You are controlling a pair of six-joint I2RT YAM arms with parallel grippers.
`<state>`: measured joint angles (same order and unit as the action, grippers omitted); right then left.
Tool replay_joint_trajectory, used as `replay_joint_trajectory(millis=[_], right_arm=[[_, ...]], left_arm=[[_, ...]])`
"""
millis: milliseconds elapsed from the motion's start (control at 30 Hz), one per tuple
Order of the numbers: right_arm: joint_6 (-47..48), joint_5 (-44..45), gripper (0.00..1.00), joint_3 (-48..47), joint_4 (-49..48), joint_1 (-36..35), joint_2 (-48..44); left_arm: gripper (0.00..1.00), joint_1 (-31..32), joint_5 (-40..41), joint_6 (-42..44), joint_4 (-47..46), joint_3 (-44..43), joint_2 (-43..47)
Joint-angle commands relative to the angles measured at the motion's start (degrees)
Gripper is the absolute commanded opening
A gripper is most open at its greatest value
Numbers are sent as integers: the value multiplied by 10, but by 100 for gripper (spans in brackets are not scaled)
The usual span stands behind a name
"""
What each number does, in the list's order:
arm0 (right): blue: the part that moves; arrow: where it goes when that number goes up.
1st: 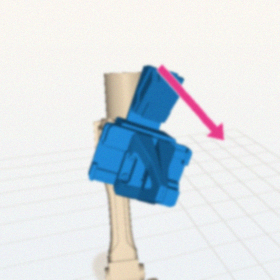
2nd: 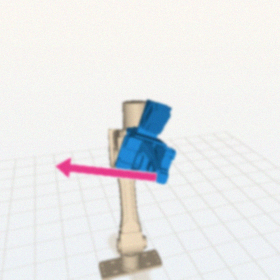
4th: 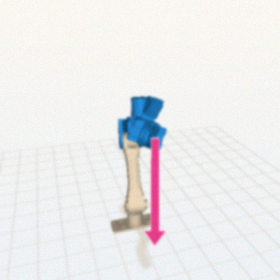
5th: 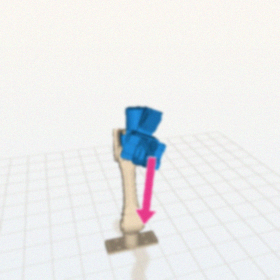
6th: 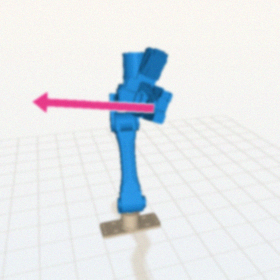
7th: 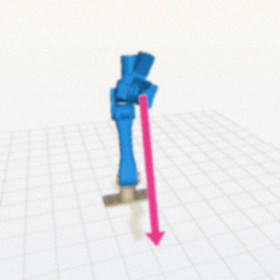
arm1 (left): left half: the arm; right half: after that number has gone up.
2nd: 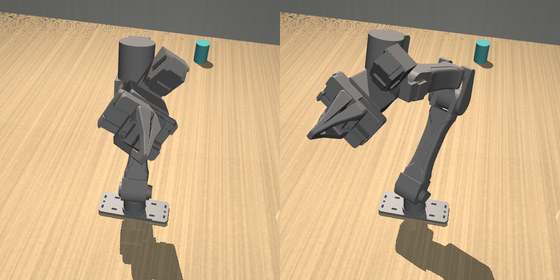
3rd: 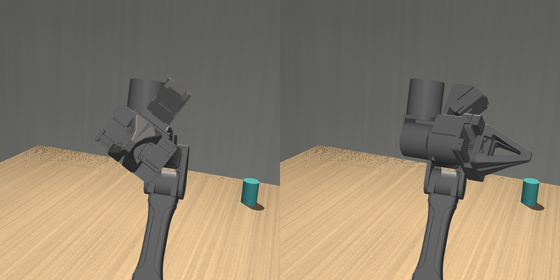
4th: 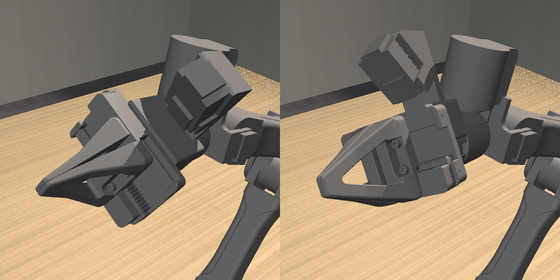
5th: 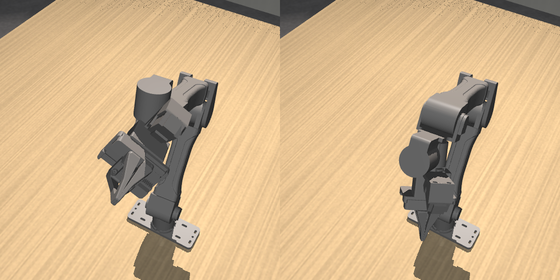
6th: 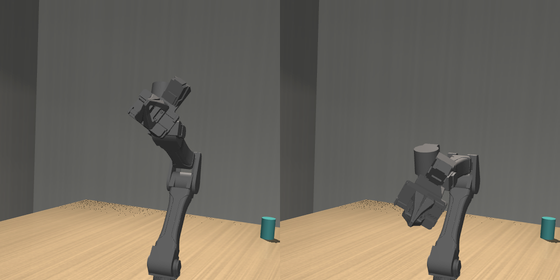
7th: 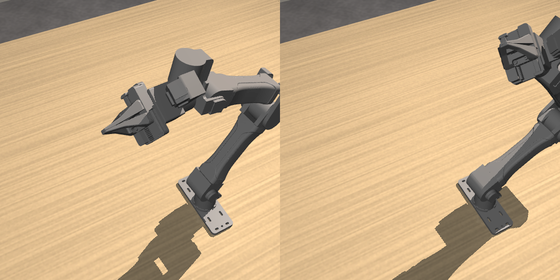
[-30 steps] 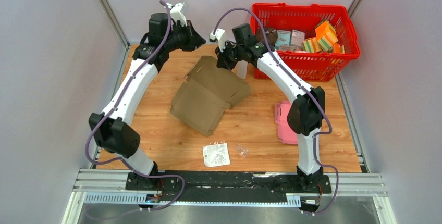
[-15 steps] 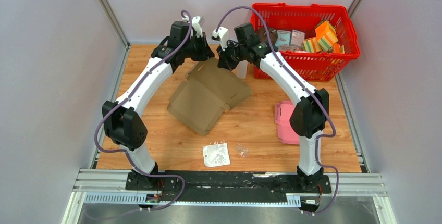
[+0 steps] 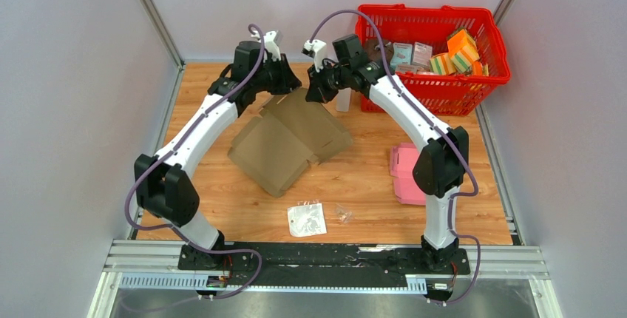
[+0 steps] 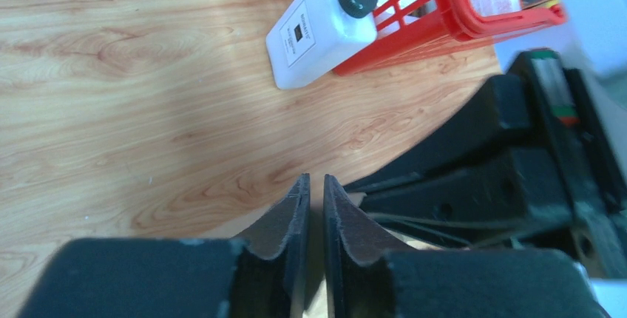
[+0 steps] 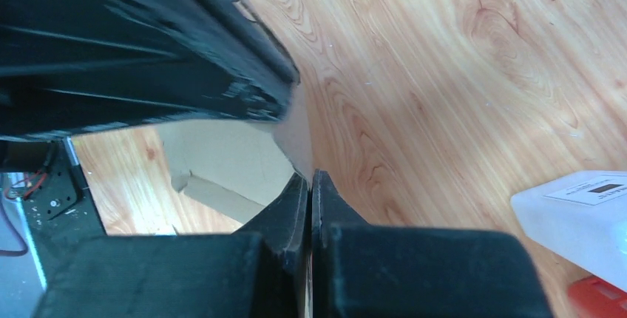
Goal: Fold the paper box
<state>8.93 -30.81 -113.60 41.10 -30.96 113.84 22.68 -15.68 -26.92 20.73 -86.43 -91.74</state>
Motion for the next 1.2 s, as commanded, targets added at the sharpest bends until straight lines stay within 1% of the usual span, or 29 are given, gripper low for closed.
replay_joint_trajectory(millis=[0,33,167,300,500,533,567,600,633,667,700,733,767,800,833,867,933,967,1067,1100,1167], right_arm=[[-51,-19,0,9,-81,16,-55],[-51,-21,0,14,-81,16,-56],[-59,-21,0,12,-78,16,-56],[-65,-26,0,12,-82,15,-58],[-66,-61,0,14,-88,13,-65],[-66,-64,0,17,-90,13,-67],[-66,-58,0,20,-91,13,-71],[-65,-49,0,25,-91,13,-71],[-63,-43,0,24,-88,16,-71],[-63,-44,0,22,-84,21,-71],[-64,-47,0,22,-80,24,-71],[-64,-51,0,28,-81,26,-73],[-63,-52,0,31,-81,28,-76],[-61,-52,0,34,-82,27,-79],[-60,-60,0,37,-83,27,-79],[-60,-64,0,38,-84,27,-81],[-63,-70,0,39,-88,27,-81],[-65,-71,0,40,-91,27,-80],[-66,-73,0,44,-95,27,-80],[-66,-73,0,45,-96,27,-80],[-66,-72,0,43,-95,27,-78]], left_arm=[[14,4,-3,-3,4,14,62],[14,4,5,-4,4,17,64],[19,5,7,-9,1,27,67],[18,10,14,-17,-29,54,75],[19,16,-8,-15,-44,31,36],[19,17,-14,-13,-39,16,31],[18,17,-15,-8,-24,13,30],[18,17,-10,-4,-27,18,49],[20,17,8,-2,-40,58,70],[24,15,21,2,-72,86,94],[26,11,30,7,-76,111,143],[28,4,58,12,-73,151,165],[31,-18,71,6,-57,168,185],[31,-38,74,-3,-56,186,218],[31,-57,67,-14,-59,217,229],[26,-96,66,-36,-57,229,237],[17,-130,75,-52,-42,239,238],[16,-156,72,-66,-46,242,235],[12,-179,43,-82,-61,231,195],[10,-184,24,-84,-62,210,166],[7,-184,7,-90,-74,196,143]])
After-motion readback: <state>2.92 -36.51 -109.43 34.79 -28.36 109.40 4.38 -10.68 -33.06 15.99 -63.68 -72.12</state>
